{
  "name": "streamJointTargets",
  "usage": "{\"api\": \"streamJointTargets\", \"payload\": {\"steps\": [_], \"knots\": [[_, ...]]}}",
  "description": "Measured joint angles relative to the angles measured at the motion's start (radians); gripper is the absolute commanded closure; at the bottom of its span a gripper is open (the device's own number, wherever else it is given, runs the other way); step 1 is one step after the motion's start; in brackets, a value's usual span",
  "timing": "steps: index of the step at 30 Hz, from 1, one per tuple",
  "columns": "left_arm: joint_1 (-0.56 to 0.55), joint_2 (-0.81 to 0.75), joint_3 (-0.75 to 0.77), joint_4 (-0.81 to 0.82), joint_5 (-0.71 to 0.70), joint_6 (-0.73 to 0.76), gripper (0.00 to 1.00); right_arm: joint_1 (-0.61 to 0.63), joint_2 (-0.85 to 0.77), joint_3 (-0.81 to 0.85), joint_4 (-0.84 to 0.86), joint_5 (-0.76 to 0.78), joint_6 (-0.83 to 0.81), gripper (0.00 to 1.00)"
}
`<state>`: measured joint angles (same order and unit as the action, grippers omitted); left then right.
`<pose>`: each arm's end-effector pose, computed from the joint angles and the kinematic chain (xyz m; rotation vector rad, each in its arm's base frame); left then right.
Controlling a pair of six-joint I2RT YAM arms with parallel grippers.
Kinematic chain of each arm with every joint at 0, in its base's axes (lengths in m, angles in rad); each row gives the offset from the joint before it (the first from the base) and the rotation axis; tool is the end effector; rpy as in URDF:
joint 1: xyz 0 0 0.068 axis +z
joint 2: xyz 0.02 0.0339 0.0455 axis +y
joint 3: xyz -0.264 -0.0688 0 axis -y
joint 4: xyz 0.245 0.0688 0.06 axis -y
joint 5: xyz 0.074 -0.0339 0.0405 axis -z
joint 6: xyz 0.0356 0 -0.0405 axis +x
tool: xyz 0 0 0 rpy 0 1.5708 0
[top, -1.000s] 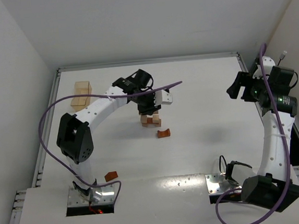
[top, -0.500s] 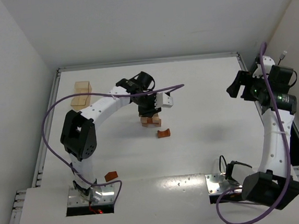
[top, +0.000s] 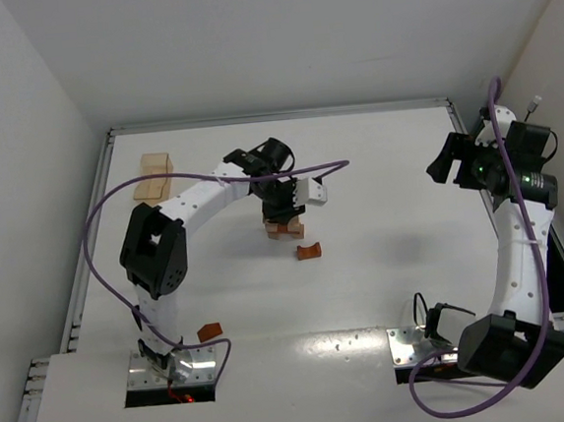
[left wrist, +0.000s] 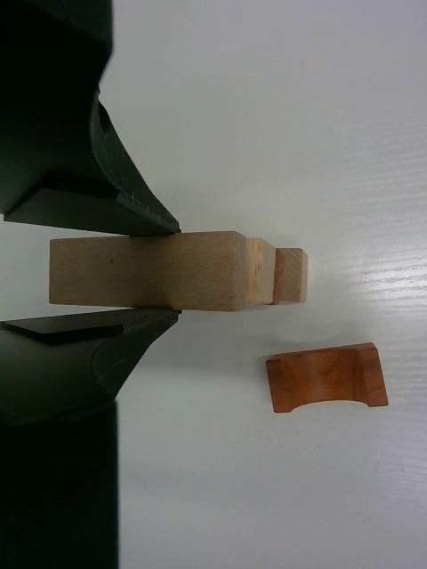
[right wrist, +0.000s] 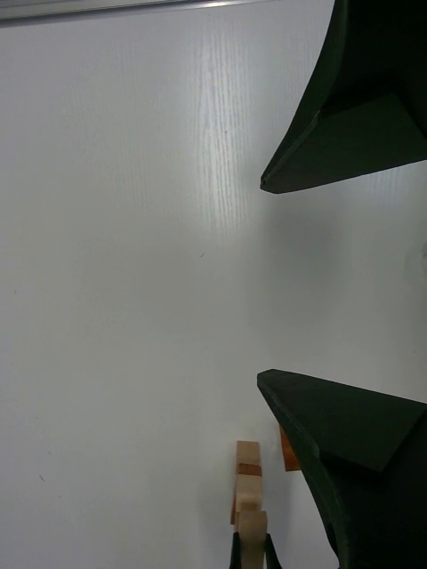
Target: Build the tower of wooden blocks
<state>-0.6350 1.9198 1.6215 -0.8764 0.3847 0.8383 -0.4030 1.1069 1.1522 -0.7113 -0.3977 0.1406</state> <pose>0.3168 -0.2500 0.2482 1.8740 1.9106 -0.4637 0.2151 -0.0767 0.3546 0.3799 2.1592 0.2972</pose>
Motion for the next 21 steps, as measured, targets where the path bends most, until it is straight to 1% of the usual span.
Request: {"api": "streamJointTargets", "payload": {"steps": [11, 13, 15, 21], "knots": [[0.000, 0.045, 0.037, 0.000, 0.000, 0.000, 0.85, 0.000, 0.012, 0.000, 0.004, 0.001, 0.000, 0.23], [0.000, 0.047, 0.047, 0.002, 0.000, 0.000, 0.84, 0.000, 0.016, 0.000, 0.005, 0.001, 0.000, 0.23], [0.000, 0.048, 0.054, 0.001, 0.000, 0.001, 0.78, 0.000, 0.021, 0.000, 0.007, 0.001, 0.000, 0.23], [0.000, 0.077, 0.088, -0.021, 0.004, 0.008, 0.78, 0.000, 0.031, 0.000, 0.011, 0.002, 0.000, 0.23]]}}
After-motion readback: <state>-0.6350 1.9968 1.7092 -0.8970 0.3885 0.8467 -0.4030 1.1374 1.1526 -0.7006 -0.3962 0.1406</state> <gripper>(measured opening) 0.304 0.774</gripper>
